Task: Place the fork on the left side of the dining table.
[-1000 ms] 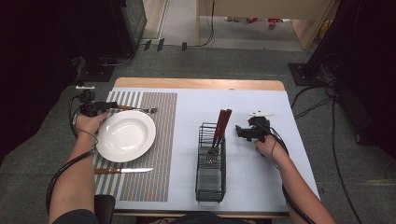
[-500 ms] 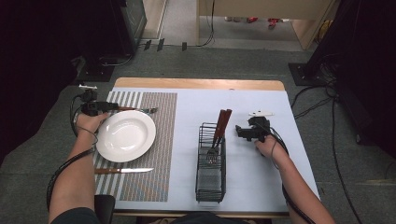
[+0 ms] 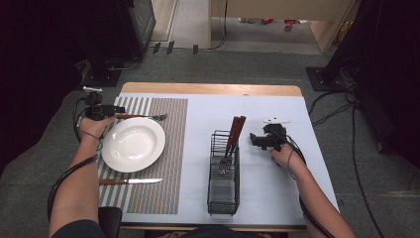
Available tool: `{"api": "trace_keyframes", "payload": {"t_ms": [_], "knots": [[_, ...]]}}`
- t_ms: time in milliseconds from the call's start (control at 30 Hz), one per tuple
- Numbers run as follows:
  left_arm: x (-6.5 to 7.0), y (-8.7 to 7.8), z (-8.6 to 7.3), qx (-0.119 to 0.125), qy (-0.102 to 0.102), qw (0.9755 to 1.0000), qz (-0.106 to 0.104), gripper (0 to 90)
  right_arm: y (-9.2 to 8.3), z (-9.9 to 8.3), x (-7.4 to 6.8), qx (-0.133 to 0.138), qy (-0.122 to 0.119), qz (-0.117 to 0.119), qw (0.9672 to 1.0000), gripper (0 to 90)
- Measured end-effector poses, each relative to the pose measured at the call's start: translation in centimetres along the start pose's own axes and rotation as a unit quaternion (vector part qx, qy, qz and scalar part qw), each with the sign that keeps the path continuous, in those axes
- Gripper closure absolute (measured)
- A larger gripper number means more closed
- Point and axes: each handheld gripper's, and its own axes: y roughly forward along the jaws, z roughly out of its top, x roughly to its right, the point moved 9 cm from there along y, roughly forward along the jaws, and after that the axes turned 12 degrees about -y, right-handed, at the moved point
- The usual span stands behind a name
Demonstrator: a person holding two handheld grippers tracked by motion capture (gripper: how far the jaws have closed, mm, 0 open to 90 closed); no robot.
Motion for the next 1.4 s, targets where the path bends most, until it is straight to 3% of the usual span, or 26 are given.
{"api": "trace_keyframes", "payload": {"t_ms": [167, 267, 367, 600, 700, 900, 1000, 1400], "knots": [[1.8, -1.1, 0.7, 0.012, 0.026, 0.9996, -0.005, 37.2, 0.0, 0.0, 0.0, 0.0, 0.0, 0.0, 1.0, 13.8], [3.4, -1.5, 0.6, 0.017, 0.033, 0.999, -0.022, 35.6, 0.0, 0.0, 0.0, 0.0, 0.0, 0.0, 1.0, 13.8], [5.3, -1.7, -0.1, 0.02, 0.048, 0.9979, -0.039, 35.5, 0.0, 0.0, 0.0, 0.001, -0.001, 0.0, 1.0, 13.8], [7.7, -1.7, -1.5, 0.02, 0.069, 0.9961, -0.05, 35.5, 0.0, 0.0, 0.0, 0.0, -0.001, 0.0, 1.0, 13.9], [9.3, -1.6, -2.5, 0.026, 0.087, 0.9939, -0.062, 35.4, 0.0, 0.0, 0.0, 0.0, -0.001, 0.0, 1.0, 13.9], [11.1, -1.6, -4.0, 0.024, 0.112, 0.9913, -0.066, 34.3, 0.0, 0.0, 0.0, 0.001, -0.002, -0.002, 1.0, 14.0], [12.2, -1.9, -4.5, 0.03, 0.116, 0.9896, -0.079, 33.9, 0.0, 0.0, 0.0, 0.0, -0.001, -0.001, 1.0, 13.9], [16.4, -1.5, -7.5, 0.024, 0.154, 0.9832, -0.095, 33.0, 0.0, 0.0, 0.0, -0.001, -0.002, -0.001, 1.0, 13.9]]}}
